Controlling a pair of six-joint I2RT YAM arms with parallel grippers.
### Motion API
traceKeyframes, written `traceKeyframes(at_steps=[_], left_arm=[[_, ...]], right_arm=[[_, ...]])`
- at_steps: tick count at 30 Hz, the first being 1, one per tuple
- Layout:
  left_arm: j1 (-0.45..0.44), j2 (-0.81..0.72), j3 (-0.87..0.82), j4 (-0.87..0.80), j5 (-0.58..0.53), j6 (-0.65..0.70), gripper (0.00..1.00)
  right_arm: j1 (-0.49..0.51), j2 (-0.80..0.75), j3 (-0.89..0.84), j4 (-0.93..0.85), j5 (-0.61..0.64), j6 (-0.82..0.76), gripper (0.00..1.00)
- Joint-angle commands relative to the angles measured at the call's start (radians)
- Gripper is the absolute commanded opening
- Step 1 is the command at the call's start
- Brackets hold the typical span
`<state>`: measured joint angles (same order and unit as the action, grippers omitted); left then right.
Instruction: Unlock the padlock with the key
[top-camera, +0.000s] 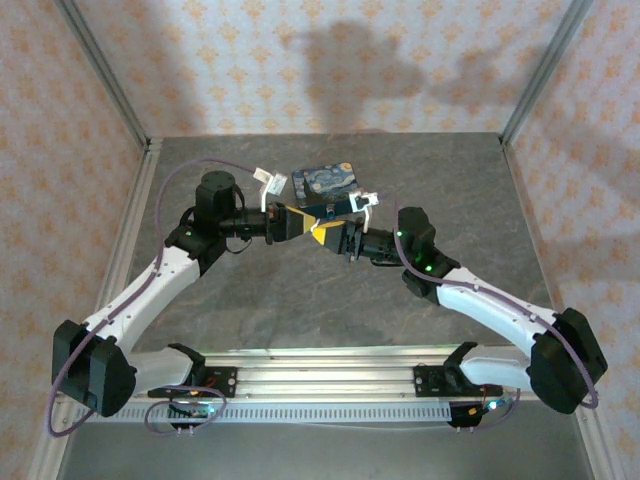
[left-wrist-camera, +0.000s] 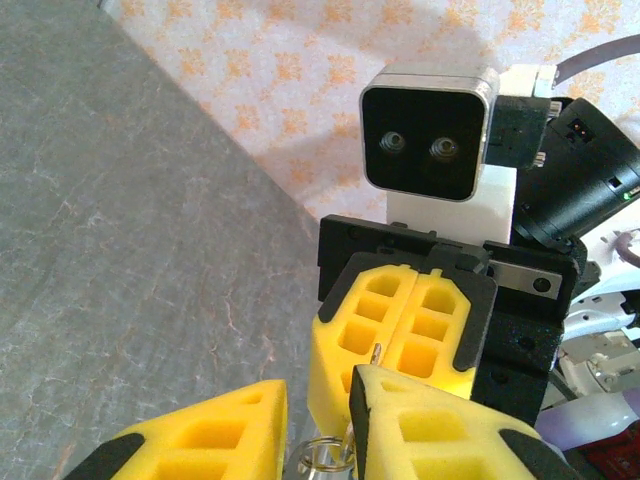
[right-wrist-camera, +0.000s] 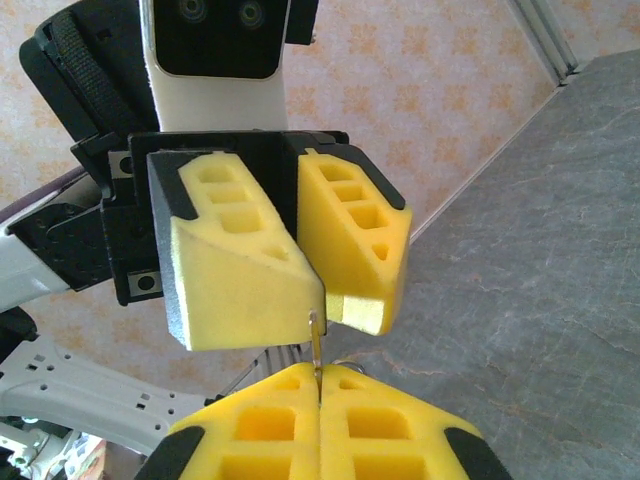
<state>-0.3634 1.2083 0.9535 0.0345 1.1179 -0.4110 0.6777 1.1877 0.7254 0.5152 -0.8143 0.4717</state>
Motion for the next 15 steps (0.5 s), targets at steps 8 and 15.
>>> traceKeyframes(at_steps=[8, 15], left_arm=[[0.001, -0.021, -0.006, -0.053, 0.058, 0.063, 0.26], [0.001, -0.015, -0.012, -0.074, 0.066, 0.084, 0.24]], right_arm=[[-0.01, 0.016, 0.007, 0.074, -0.002, 0.015, 0.0], [-0.013, 0.008, 0.014, 0.07, -0.013, 0.015, 0.0]])
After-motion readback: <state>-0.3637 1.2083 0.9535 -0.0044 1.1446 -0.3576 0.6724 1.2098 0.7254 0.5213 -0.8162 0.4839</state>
